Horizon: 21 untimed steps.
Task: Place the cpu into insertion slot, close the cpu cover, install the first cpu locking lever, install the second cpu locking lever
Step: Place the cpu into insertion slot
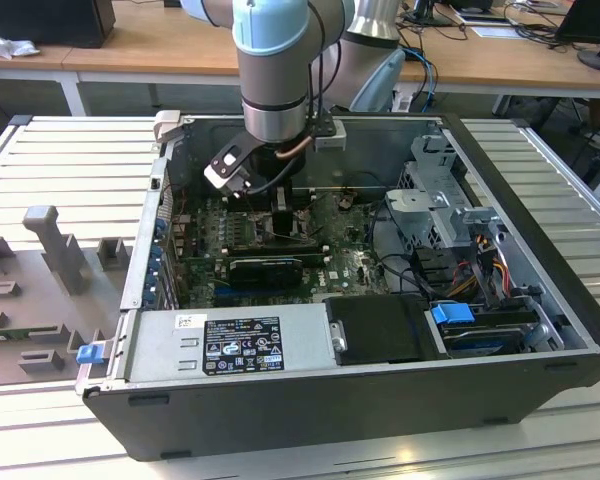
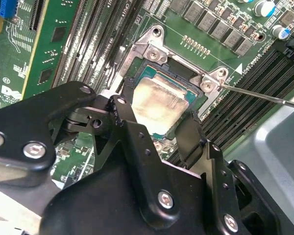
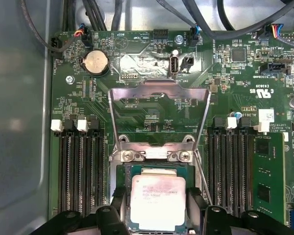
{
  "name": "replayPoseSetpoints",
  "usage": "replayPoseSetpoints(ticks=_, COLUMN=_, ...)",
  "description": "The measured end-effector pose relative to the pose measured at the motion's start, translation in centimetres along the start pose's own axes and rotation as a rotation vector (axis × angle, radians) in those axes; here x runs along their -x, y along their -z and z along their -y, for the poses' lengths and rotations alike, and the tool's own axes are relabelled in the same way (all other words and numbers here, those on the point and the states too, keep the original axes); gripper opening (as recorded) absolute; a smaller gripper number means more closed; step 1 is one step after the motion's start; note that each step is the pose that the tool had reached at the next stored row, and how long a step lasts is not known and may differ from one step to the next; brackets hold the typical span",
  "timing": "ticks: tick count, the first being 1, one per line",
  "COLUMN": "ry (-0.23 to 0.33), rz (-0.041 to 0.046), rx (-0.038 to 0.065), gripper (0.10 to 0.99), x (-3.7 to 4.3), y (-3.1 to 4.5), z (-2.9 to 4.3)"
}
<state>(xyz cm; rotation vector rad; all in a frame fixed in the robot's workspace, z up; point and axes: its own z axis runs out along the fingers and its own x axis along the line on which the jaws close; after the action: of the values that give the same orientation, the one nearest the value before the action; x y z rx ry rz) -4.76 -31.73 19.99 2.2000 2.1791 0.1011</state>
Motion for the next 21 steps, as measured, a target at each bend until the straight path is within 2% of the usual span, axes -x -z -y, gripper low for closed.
replayPoseSetpoints(ticks=9, ry=0.001, rz=-0.0001, rx=0.0, gripper=0.608, x=-0.26, y=0.0, z=-0.1)
replayPoseSetpoints(ticks=14, ry=0.001, rz=-0.0004, rx=0.0, gripper=0.608, x=-0.27, y=0.6, z=-0.15)
replayPoseSetpoints(ticks=19, ry=0.001, rz=0.0001, rx=0.0, gripper=0.608, x=-0.2, y=0.65, z=-0.15)
replayPoseSetpoints(ticks=20, ry=0.001, rz=0.0001, rx=0.0, gripper=0.592, x=-0.06, y=0.67, z=-0.15)
replayPoseSetpoints(ticks=21, ry=0.001, rz=0.0001, rx=0.0, gripper=0.525, x=0.04, y=0.69, z=-0.15)
